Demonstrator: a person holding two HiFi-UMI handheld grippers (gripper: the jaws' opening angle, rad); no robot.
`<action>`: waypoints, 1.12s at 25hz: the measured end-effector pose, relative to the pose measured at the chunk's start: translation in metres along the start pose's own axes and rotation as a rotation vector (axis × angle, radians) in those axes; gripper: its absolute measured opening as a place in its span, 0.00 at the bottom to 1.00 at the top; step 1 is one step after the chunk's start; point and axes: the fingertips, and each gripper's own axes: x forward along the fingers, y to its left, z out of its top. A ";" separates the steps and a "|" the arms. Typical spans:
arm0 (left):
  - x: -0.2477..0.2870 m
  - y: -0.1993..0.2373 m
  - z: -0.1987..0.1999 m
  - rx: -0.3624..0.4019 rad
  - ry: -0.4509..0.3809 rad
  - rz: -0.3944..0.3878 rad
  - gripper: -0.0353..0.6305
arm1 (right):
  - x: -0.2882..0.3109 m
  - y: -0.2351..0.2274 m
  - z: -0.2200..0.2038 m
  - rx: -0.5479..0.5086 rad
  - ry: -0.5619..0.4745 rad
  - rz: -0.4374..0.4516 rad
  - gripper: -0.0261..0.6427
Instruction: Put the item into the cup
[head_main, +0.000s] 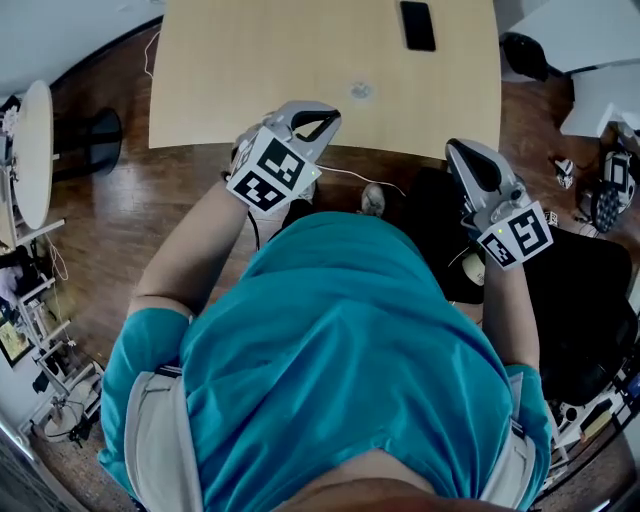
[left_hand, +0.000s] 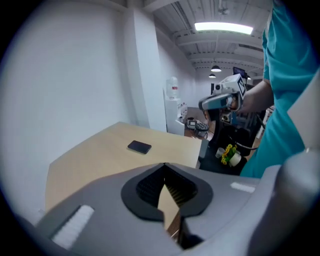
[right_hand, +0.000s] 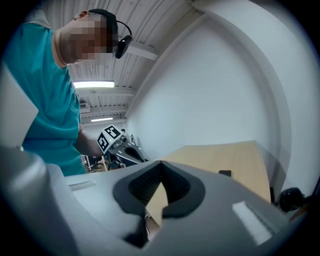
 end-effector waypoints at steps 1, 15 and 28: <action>-0.010 -0.006 0.005 -0.017 -0.028 0.013 0.06 | -0.004 0.004 0.000 -0.005 0.001 0.010 0.04; -0.238 -0.036 -0.052 -0.119 -0.354 0.103 0.06 | 0.016 0.182 0.022 0.001 -0.044 -0.027 0.04; -0.348 -0.129 -0.086 -0.173 -0.458 0.109 0.06 | -0.060 0.306 0.052 -0.069 -0.106 -0.079 0.04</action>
